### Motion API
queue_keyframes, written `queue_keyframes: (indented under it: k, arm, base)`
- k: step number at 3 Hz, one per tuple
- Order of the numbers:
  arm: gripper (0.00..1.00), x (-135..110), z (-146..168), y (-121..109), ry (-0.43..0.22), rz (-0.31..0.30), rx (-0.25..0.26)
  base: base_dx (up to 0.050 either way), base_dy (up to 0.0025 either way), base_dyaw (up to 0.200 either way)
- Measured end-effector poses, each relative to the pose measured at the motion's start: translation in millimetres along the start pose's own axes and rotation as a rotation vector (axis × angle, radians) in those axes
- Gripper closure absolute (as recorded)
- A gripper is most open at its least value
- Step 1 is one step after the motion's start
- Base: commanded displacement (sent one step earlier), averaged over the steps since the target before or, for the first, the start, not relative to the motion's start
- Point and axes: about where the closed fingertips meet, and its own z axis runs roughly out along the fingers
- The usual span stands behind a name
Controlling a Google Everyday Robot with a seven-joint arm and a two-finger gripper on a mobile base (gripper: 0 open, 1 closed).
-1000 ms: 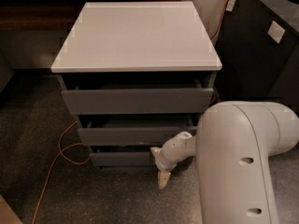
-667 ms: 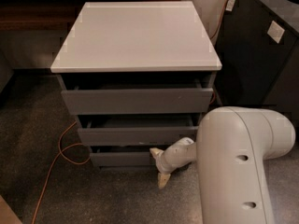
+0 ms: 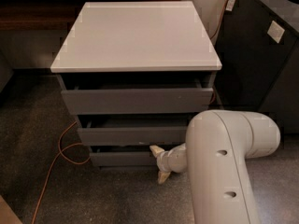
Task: Pick coke can from bottom drawer and place on counter
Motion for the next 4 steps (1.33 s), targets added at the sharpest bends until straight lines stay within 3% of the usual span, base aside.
queue_keyframes:
  k: [2, 4]
  arm:
    - [0.0, 10.2, 36.5, -2.7, -0.029, -0.003, 0.058]
    - [0.0, 20.7, 69.7, 0.8, -0.075, 0.092, 0.084]
  base:
    - [0.0, 0.0, 0.0]
    - [0.0, 0.0, 0.0]
